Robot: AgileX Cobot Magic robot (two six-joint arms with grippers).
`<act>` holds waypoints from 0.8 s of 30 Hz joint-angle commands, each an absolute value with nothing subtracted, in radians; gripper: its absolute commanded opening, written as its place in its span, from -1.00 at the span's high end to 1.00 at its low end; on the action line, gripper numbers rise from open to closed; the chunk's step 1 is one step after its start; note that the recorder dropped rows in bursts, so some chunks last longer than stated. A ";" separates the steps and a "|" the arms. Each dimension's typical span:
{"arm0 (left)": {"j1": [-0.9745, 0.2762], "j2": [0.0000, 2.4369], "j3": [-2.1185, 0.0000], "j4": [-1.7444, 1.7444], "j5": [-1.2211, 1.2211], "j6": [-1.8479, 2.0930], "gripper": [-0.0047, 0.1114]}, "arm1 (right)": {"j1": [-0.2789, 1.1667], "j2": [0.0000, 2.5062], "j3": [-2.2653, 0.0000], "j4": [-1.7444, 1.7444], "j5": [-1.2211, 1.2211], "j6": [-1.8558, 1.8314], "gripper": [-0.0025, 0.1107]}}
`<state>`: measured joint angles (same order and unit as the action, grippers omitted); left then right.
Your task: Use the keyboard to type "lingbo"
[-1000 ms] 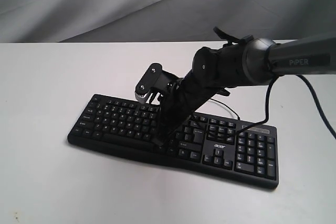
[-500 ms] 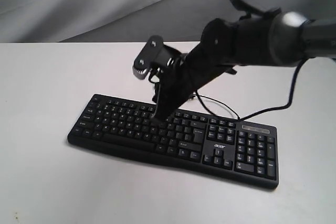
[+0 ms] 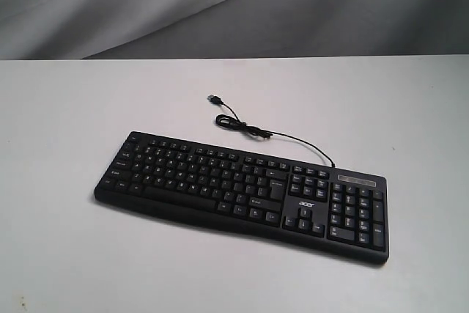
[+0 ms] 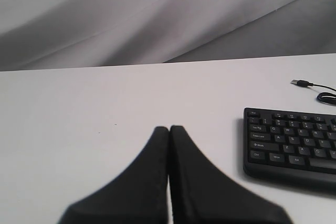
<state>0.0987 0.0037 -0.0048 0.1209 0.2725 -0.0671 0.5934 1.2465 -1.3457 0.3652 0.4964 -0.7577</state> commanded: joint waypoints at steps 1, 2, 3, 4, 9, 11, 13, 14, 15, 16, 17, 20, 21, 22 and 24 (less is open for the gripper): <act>0.100 0.000 0.000 0.117 0.264 -0.069 0.91 | 0.587 1.109 -1.346 0.389 0.484 -0.747 0.96; 0.100 0.000 0.000 0.117 0.264 -0.069 0.91 | 0.587 1.081 -1.346 0.389 0.482 -0.747 0.96; 0.100 0.000 0.000 0.117 0.264 -0.069 0.91 | 0.587 1.055 -1.346 0.389 0.482 -0.747 0.96; 0.100 0.000 0.000 0.117 0.264 -0.069 0.91 | 0.587 1.032 -1.346 0.389 0.482 -0.747 0.96; 0.100 0.000 0.000 0.117 0.264 -0.069 0.91 | 0.587 0.939 -1.346 0.403 0.482 -0.745 0.96; 0.100 0.000 0.000 0.117 0.264 -0.069 0.91 | 0.587 0.906 -1.346 0.403 0.482 -0.745 0.96; 0.100 0.000 0.000 0.117 0.264 -0.069 0.91 | 0.587 0.878 -1.346 0.414 0.477 -0.745 0.96; 0.100 0.000 0.000 0.117 0.264 -0.069 0.91 | 0.587 0.858 -1.346 0.419 0.460 -0.745 0.96; 0.100 0.000 0.000 0.117 0.264 -0.069 0.91 | 0.587 0.836 -1.346 0.432 0.451 -0.741 0.96; 0.100 0.000 0.000 0.117 0.264 -0.069 0.91 | 0.587 0.815 -1.346 0.444 0.451 -0.730 0.96; 0.100 0.000 0.000 0.117 0.264 -0.069 0.91 | 0.587 0.797 -1.346 0.438 0.448 -0.704 0.96; 0.100 0.000 0.000 0.117 0.264 -0.069 0.91 | 0.535 0.752 -1.344 0.316 0.472 -0.491 0.96; 0.100 0.000 0.000 0.117 0.264 -0.069 0.91 | 0.494 0.742 -1.338 0.253 0.489 -0.412 0.96; 0.100 0.000 0.000 0.117 0.264 -0.069 0.91 | 0.443 0.726 -1.321 0.193 0.499 -0.320 0.96; 0.100 0.000 0.000 0.117 0.264 -0.069 0.91 | 0.340 0.692 -1.260 0.090 0.510 -0.170 0.96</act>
